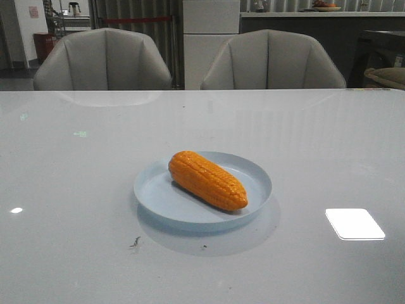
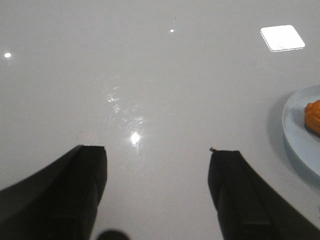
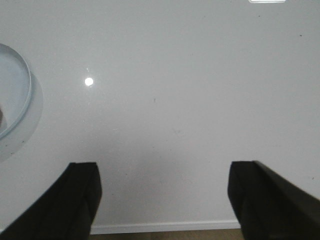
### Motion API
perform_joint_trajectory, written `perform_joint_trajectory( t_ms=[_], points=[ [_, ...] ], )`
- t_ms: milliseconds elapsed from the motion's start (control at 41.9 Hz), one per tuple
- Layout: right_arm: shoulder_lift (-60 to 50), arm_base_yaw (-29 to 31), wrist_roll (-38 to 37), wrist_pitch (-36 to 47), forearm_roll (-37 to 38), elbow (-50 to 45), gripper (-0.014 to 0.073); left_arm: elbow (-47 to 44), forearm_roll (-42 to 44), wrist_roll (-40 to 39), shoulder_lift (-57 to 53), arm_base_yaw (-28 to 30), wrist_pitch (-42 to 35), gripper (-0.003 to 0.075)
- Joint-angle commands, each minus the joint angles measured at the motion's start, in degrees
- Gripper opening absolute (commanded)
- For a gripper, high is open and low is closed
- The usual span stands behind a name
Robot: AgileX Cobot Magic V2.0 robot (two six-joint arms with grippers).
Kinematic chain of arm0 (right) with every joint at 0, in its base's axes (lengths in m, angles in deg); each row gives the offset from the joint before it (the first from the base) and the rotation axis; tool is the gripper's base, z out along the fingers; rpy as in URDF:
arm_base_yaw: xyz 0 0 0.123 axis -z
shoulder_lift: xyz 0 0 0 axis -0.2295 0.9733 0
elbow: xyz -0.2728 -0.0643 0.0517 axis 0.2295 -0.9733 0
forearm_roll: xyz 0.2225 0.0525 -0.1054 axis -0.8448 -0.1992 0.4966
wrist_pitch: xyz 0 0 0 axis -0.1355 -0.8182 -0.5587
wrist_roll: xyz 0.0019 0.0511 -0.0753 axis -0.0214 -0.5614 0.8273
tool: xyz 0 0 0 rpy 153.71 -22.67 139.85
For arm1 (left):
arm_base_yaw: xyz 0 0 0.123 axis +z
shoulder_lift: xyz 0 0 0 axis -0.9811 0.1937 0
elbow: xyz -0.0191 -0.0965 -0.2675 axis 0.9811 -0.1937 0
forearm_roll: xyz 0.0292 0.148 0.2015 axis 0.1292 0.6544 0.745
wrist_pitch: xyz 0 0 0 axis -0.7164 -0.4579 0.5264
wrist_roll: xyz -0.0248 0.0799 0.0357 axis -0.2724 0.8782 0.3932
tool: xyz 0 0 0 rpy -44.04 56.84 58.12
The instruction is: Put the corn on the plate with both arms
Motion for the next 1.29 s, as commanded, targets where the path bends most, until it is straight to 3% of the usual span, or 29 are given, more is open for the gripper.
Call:
perform_joint_trajectory(
  t_ms=[0,621,1027,1265],
  points=[
    [-2.4,0.3,-0.2,5.0,0.4,0.8,0.0623,1.6,-0.5,-0.7,-0.5,0.1,-4.3,0.0491],
    [-3.0,0.3,-0.2,2.5,0.4,0.8,0.0623,1.6,-0.7,-0.7,-0.5,0.1,-4.3,0.0479],
    [-3.0,0.3,-0.2,2.5,0.4,0.8,0.0623,1.6,-0.7,-0.7,-0.5,0.1,-4.3,0.0183],
    [-3.0,0.3,-0.2,2.5,0.4,0.8,0.0623,1.6,-0.7,-0.7,-0.5,0.1,-4.3,0.009]
  ],
)
